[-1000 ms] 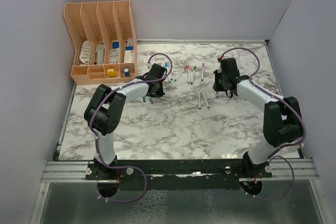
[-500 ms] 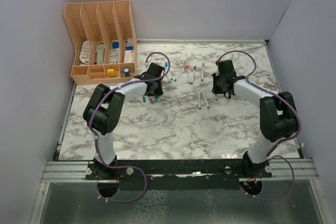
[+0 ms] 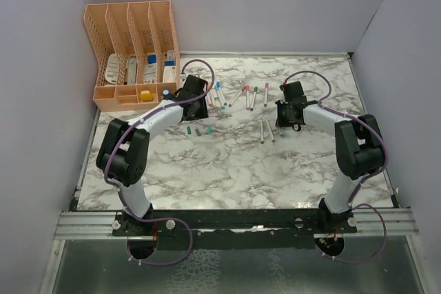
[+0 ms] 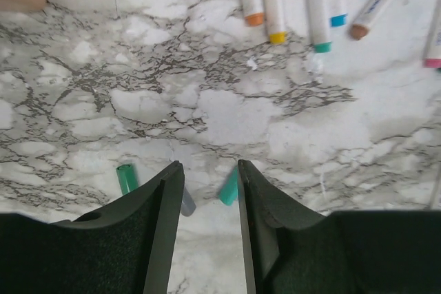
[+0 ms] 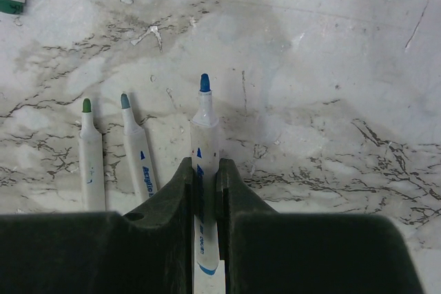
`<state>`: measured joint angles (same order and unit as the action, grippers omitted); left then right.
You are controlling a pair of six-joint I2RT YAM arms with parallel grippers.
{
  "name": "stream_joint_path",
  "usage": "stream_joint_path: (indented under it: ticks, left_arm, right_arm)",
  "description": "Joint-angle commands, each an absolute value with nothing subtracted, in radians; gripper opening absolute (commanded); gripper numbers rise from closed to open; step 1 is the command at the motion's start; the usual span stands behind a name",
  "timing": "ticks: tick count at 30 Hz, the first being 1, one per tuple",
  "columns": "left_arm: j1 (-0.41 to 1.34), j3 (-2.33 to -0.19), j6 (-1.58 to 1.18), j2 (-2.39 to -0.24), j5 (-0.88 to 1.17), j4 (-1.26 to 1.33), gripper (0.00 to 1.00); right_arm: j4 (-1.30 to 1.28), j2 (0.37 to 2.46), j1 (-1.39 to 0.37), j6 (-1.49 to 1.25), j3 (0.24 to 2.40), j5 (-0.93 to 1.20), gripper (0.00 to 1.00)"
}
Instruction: Open the pen caps
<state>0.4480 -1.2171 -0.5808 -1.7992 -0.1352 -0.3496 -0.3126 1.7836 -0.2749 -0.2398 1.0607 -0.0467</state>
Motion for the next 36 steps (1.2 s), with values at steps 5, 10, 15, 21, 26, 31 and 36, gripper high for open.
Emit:
stream_joint_path:
  ticks: [5, 10, 15, 21, 26, 31, 36]
  left_arm:
    - [0.45, -1.243, -0.589, -1.567, -0.147, -0.359, 0.41]
    - [0.45, -1.227, -0.591, -1.509, -0.167, -0.359, 0.44]
    - [0.45, -1.217, -0.591, -1.49, -0.166, -0.359, 0.45]
    - [0.449, -1.201, -0.598, -1.469, -0.162, -0.357, 0.45]
    - [0.45, -1.199, -0.598, -1.451, -0.154, -0.356, 0.45]
    - [0.448, -1.156, -0.599, -1.414, -0.096, -0.287, 0.64]
    - [0.442, -1.052, -0.643, -1.35, -0.016, -0.131, 0.99]
  right_arm:
    - [-0.291, 1.813, -0.27, -0.271, 1.053, -0.002, 0.05]
    - [-0.307, 1.817, -0.27, -0.29, 1.043, -0.01, 0.31]
    - [-0.313, 1.807, -0.27, -0.294, 1.049, -0.016, 0.38]
    - [-0.346, 1.78, -0.27, -0.285, 1.127, -0.041, 0.44]
    - [-0.391, 1.826, -0.27, -0.269, 1.281, -0.062, 0.58]
    - [-0.449, 1.962, -0.27, -0.26, 1.506, -0.062, 0.64]
    - [-0.503, 2.129, -0.27, -0.264, 1.729, -0.065, 0.65]
